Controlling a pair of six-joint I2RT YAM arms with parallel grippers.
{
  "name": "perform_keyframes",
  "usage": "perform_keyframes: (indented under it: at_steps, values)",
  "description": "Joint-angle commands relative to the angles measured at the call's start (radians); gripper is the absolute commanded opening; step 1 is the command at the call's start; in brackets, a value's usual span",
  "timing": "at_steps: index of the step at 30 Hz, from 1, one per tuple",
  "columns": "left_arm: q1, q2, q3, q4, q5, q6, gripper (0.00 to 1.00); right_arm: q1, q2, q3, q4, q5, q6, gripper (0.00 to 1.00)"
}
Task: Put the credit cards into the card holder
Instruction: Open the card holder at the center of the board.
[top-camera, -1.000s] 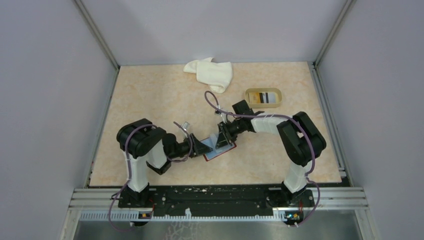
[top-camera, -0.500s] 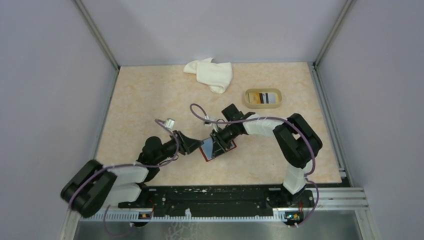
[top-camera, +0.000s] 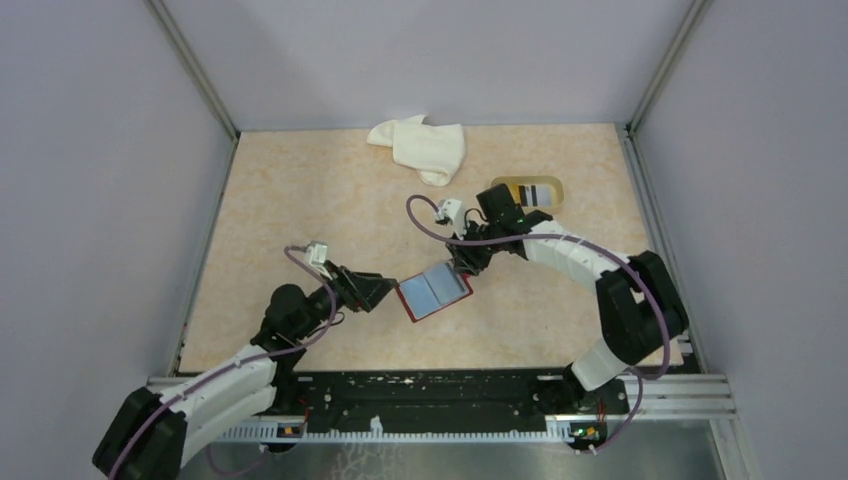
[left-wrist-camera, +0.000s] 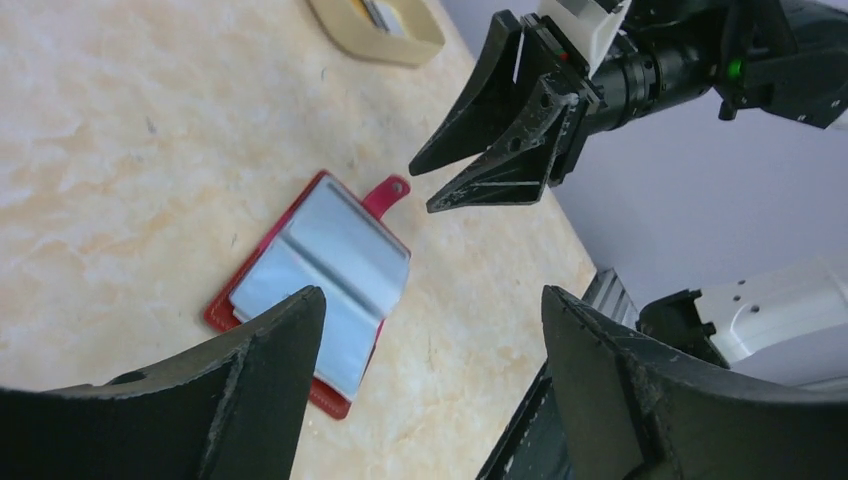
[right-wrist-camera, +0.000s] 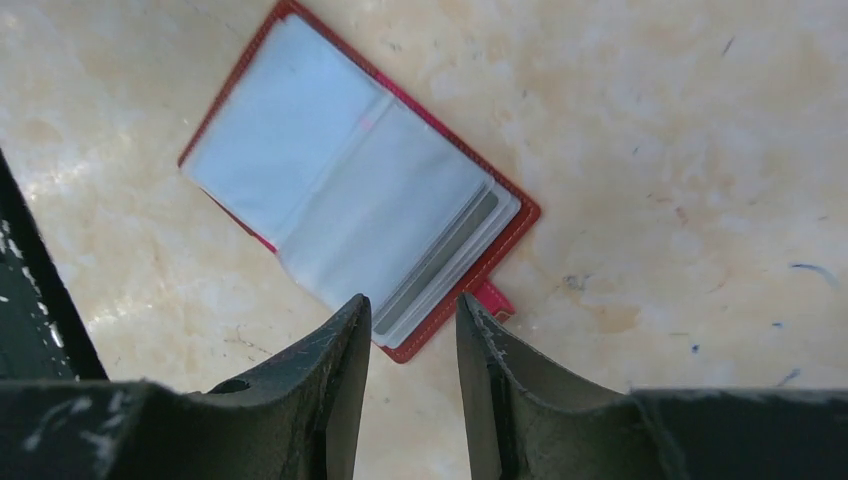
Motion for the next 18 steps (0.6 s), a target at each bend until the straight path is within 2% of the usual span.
perform_keyframes:
  at_steps: [1,4,8,11,18]
  values:
    - [0.005,0.15,-0.013,0.107,0.107,-0.141,0.78,0.0,0.075,-0.001,-0.032,-0.003,-0.003,0.37]
    - [0.005,0.283,0.015,0.16,0.164,-0.176,0.61,0.003,0.137,0.019,-0.039,-0.04,0.037,0.37]
    - [0.004,0.445,0.067,0.171,0.18,-0.166,0.49,0.015,0.194,0.029,-0.03,-0.048,0.072,0.26]
    - [0.003,0.543,0.099,0.176,0.176,-0.158,0.46,0.024,0.22,0.036,-0.03,-0.023,0.093,0.23]
    - [0.002,0.719,0.153,0.225,0.196,-0.15,0.49,0.034,0.269,0.052,-0.034,-0.018,0.115,0.23]
